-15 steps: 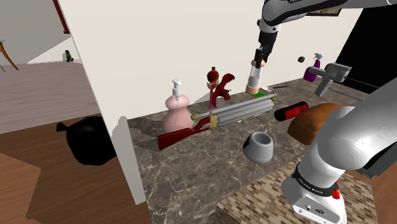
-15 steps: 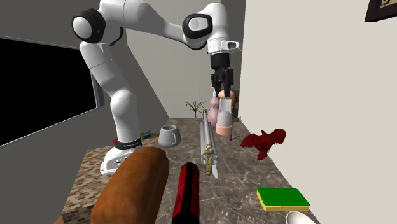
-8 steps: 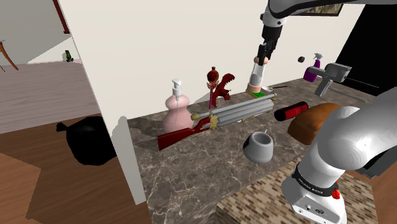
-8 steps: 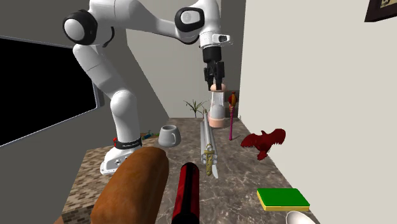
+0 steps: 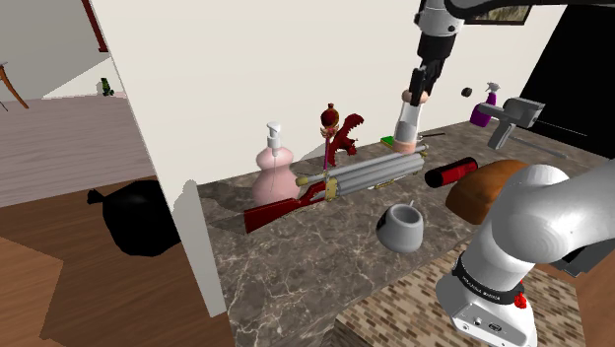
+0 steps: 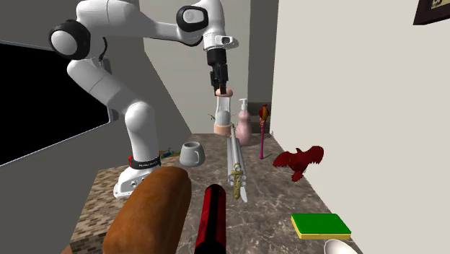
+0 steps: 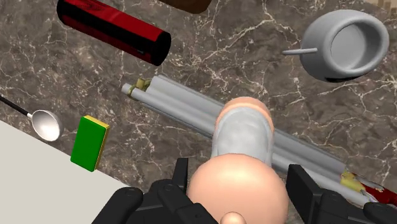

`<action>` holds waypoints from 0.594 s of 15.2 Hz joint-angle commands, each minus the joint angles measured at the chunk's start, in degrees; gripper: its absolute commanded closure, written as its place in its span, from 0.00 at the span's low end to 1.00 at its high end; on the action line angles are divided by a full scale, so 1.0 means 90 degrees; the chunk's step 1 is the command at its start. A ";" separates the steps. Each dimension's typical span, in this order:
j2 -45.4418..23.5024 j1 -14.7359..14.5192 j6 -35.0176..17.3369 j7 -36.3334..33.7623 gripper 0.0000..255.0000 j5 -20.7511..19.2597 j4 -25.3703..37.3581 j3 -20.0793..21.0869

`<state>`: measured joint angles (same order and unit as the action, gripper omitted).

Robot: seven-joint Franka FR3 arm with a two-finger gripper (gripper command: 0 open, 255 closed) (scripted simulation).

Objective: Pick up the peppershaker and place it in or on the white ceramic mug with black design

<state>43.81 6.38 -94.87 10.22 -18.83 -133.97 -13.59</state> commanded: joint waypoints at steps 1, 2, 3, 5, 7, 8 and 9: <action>0.0367 0.0004 0.0322 -0.0123 1.00 0.0085 -0.0093 0.0217; 0.0547 -0.0006 0.0468 -0.0208 1.00 0.0150 -0.0156 0.0346; 0.0722 -0.0018 0.0615 -0.0293 1.00 0.0222 -0.0212 0.0477; 0.1055 -0.0048 0.0915 -0.0462 1.00 0.0382 -0.0297 0.0740; 0.1362 -0.0084 0.1218 -0.0633 1.00 0.0566 -0.0349 0.1007; 0.1505 -0.0103 0.1370 -0.0719 1.00 0.0665 -0.0363 0.1142; 0.1642 -0.0125 0.1522 -0.0806 1.00 0.0769 -0.0368 0.1277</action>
<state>57.50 5.50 -82.86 3.86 -12.99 -137.61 -3.49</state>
